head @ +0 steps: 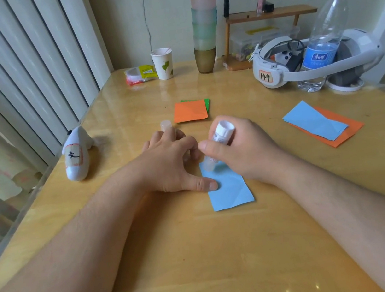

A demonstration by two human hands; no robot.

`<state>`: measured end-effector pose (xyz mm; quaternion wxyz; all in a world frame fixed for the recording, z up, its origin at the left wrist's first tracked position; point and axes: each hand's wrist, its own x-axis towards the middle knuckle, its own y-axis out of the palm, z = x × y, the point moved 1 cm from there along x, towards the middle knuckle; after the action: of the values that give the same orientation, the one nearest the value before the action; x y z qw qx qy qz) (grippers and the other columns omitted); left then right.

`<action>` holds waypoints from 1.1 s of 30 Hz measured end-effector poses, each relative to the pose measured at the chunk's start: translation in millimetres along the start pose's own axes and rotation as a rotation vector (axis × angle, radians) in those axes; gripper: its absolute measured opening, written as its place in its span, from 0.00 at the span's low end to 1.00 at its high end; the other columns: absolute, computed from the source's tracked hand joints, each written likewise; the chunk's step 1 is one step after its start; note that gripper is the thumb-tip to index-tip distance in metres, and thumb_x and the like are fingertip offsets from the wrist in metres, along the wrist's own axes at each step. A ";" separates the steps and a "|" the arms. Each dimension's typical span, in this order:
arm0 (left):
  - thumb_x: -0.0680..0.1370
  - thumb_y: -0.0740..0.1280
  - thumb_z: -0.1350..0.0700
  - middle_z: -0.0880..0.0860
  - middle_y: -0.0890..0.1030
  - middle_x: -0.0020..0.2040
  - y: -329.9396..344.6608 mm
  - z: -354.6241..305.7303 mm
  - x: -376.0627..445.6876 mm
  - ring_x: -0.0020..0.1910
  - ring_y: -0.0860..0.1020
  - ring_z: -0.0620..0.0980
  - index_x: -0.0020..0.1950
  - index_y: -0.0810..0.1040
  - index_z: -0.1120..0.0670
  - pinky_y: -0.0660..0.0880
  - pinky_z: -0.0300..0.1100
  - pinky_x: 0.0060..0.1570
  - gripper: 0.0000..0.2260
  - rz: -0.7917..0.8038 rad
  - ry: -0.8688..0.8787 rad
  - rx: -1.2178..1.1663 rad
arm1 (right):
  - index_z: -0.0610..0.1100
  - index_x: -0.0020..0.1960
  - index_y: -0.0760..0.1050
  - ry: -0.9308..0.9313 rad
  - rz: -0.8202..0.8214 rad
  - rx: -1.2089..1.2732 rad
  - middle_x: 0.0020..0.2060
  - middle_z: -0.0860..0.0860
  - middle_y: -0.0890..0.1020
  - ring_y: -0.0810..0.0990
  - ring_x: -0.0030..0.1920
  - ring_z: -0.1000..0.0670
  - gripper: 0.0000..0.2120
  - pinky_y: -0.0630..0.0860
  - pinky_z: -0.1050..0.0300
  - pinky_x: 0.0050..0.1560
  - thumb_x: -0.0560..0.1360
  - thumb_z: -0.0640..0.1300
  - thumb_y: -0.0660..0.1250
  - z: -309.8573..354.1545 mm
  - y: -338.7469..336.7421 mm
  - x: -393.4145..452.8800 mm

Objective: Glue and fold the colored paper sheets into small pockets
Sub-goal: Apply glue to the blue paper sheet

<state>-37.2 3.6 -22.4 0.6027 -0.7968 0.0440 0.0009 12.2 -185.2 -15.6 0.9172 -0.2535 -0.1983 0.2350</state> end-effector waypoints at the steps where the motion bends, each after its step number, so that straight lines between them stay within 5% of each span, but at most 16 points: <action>1: 0.60 0.71 0.22 0.44 0.65 0.61 -0.1 -0.2 0.0 0.62 0.61 0.51 0.57 0.73 0.40 0.62 0.46 0.64 0.34 0.002 -0.003 0.009 | 0.49 0.42 0.75 -0.011 0.016 -0.021 0.36 0.51 0.84 0.81 0.39 0.49 0.14 0.77 0.50 0.41 0.74 0.57 0.74 0.6 2.6 0.7; 11: 0.59 0.70 0.20 0.44 0.63 0.63 -0.3 2.1 -0.3 0.62 0.61 0.52 0.59 0.70 0.35 0.62 0.48 0.67 0.35 0.032 0.009 0.009 | 0.48 0.41 0.73 -0.043 0.078 -0.080 0.28 0.57 0.75 0.70 0.31 0.56 0.14 0.68 0.59 0.34 0.75 0.52 0.75 1.0 7.2 2.4; 15: 0.59 0.72 0.22 0.43 0.64 0.61 -0.6 2.7 -1.6 0.62 0.61 0.50 0.55 0.70 0.36 0.62 0.47 0.66 0.32 0.033 0.010 -0.018 | 0.47 0.41 0.73 -0.013 0.074 -0.139 0.33 0.50 0.79 0.71 0.32 0.54 0.13 0.70 0.56 0.35 0.74 0.51 0.75 0.2 -0.7 0.6; 21: 0.58 0.72 0.22 0.43 0.64 0.60 -1.6 2.0 -2.0 0.61 0.62 0.50 0.52 0.70 0.36 0.63 0.47 0.67 0.31 0.036 0.016 -0.036 | 0.47 0.41 0.72 0.047 0.083 -0.151 0.27 0.56 0.74 0.68 0.28 0.55 0.12 0.67 0.57 0.31 0.74 0.49 0.74 -12.7 -21.9 -3.1; 33: 0.58 0.72 0.22 0.43 0.65 0.60 -2.0 2.0 -1.5 0.61 0.62 0.51 0.53 0.70 0.37 0.63 0.47 0.65 0.31 0.040 0.012 -0.033 | 0.44 0.41 0.71 0.069 0.020 -0.193 0.27 0.53 0.73 0.68 0.27 0.53 0.12 0.69 0.56 0.30 0.75 0.48 0.71 -14.8 -24.8 -2.3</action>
<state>-38.5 6.2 -21.0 0.5892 -0.8054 0.0635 0.0087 25.7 -210.8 -14.0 0.8924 -0.3503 -0.1859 0.2152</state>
